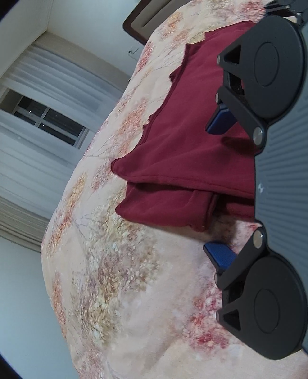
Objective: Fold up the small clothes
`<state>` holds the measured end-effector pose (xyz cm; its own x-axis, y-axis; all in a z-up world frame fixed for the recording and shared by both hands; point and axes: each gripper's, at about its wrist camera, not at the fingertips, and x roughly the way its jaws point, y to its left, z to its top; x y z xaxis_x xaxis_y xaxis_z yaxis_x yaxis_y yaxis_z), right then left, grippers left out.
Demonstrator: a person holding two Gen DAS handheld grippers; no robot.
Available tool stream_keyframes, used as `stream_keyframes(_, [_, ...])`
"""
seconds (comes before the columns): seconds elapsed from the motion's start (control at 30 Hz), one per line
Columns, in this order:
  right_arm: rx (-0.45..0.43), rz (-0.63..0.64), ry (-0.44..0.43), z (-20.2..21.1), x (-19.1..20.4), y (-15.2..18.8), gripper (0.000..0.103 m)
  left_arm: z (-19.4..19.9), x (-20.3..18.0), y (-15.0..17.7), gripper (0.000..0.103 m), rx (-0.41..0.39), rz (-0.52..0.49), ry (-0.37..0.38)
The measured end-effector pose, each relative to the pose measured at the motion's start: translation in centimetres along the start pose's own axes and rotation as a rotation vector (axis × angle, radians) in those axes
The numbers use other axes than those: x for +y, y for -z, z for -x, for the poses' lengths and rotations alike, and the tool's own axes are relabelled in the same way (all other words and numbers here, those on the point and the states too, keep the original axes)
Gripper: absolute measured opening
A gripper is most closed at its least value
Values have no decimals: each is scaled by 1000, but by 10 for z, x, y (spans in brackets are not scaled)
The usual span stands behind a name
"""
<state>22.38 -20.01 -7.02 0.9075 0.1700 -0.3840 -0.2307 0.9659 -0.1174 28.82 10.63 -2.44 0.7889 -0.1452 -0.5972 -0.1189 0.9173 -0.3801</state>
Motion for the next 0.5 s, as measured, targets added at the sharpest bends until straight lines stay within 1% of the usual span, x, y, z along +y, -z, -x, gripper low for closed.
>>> stream_keyframes(0.07, [-2, 1, 2, 0, 1, 0, 102, -2, 1, -4, 89, -4, 30, -6])
stream_keyframes(0.13, [-4, 3, 4, 1, 1, 1, 102, -2, 2, -6, 76, -13, 55, 9])
stream_keyframes(0.17, [-5, 4, 5, 1, 2, 1, 102, -3, 2, -6, 75, -15, 60, 16])
stream_keyframes(0.33, [-10, 9, 10, 1, 3, 2, 102, -8, -1, -4, 74, -18, 33, 15])
stream_keyframes(0.5, [-12, 6, 8, 1, 3, 2, 102, -16, 2, -8, 75, -4, 49, 26])
